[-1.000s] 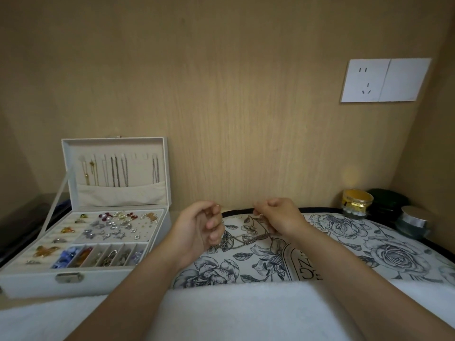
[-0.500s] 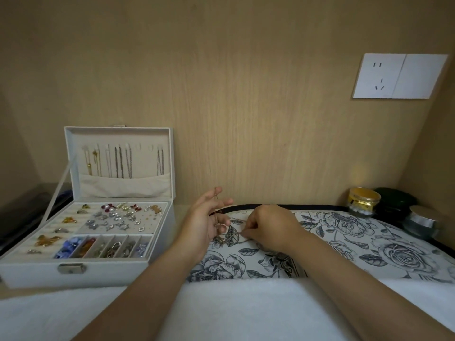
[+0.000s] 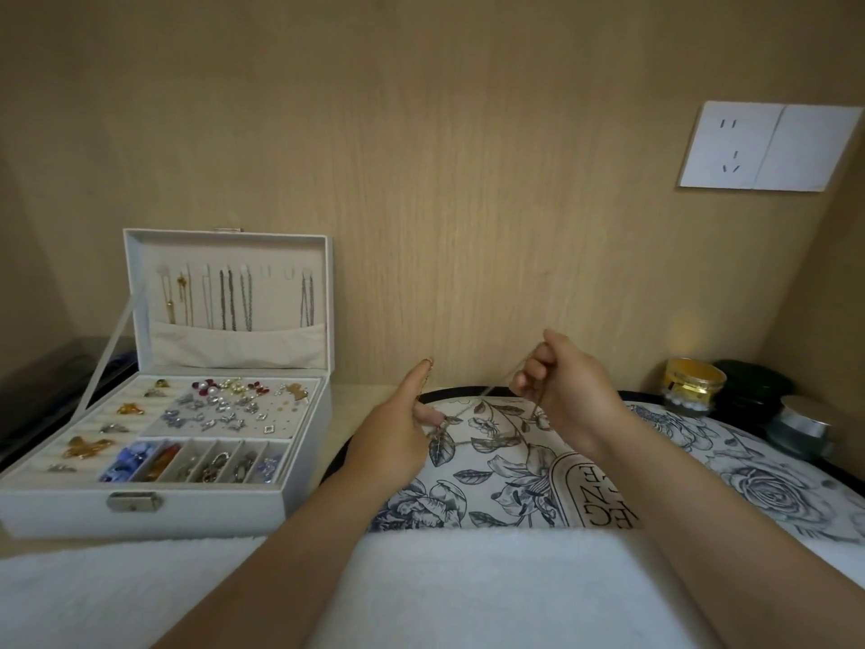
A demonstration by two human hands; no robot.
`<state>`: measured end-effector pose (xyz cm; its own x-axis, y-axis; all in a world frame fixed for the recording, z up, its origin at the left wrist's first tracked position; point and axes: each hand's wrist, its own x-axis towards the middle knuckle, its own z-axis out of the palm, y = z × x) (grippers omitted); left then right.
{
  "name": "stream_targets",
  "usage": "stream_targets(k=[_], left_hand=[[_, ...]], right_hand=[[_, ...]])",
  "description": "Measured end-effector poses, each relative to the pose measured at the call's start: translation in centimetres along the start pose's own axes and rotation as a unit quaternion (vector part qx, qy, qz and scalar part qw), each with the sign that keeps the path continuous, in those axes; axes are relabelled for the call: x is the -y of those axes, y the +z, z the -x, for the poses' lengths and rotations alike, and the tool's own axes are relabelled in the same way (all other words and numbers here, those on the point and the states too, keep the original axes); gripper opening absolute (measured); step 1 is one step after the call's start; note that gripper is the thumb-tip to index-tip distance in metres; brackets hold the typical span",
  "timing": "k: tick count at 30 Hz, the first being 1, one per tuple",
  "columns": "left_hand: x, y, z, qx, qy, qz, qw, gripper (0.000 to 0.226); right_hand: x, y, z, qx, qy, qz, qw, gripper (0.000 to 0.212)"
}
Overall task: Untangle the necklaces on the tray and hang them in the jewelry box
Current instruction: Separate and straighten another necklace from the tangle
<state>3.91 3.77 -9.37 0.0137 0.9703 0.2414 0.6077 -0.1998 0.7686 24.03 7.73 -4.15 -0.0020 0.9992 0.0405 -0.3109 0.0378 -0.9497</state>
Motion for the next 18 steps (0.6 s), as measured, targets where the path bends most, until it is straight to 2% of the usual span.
stream_targets(k=[3, 10, 12, 15, 18], left_hand=[[0.3, -0.2, 0.0, -0.007, 0.001, -0.046, 0.999, 0.082], [0.2, -0.3, -0.2, -0.04, -0.013, -0.2, 0.979, 0.071], [-0.3, 0.0, 0.0, -0.047, -0.016, -0.233, 0.971, 0.064], [-0.4, 0.5, 0.1, -0.049, -0.013, -0.254, 0.966, 0.054], [0.1, 0.3, 0.0, -0.058, -0.012, -0.225, 0.973, 0.054]], right_hand=[[1.0, -0.8, -0.2, -0.027, -0.009, -0.093, 0.995, 0.043], [1.4, -2.5, -0.5, -0.176, -0.032, -0.113, 0.978, 0.042], [1.1, -2.7, -0.6, -0.199, -0.016, -0.043, 0.979, 0.041], [0.3, -3.0, -1.1, -0.19, -0.028, 0.152, 0.97, 0.035], [-0.9, -3.1, -1.0, -0.12, -0.044, 0.383, 0.915, 0.037]])
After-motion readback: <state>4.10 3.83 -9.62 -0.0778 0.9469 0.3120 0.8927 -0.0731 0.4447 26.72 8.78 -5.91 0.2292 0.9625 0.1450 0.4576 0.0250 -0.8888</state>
